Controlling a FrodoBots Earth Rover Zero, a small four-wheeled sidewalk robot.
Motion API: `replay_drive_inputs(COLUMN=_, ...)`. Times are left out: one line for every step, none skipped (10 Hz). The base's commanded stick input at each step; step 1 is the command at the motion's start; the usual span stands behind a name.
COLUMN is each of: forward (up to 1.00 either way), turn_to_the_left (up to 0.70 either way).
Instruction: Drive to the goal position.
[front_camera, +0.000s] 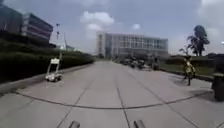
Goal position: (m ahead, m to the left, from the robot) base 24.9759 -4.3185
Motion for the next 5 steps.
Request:
replay_drive_inputs(forward=0.7, turn_to_the_left=0.0)
replay_drive_inputs(forward=0.7, turn_to_the_left=0.0)
replay_drive_inputs(forward=0.7, turn_to_the_left=0.0)
replay_drive_inputs(forward=0.7, turn_to_the_left=0.0)
replay_drive_inputs(forward=0.7, turn_to_the_left=0.0)
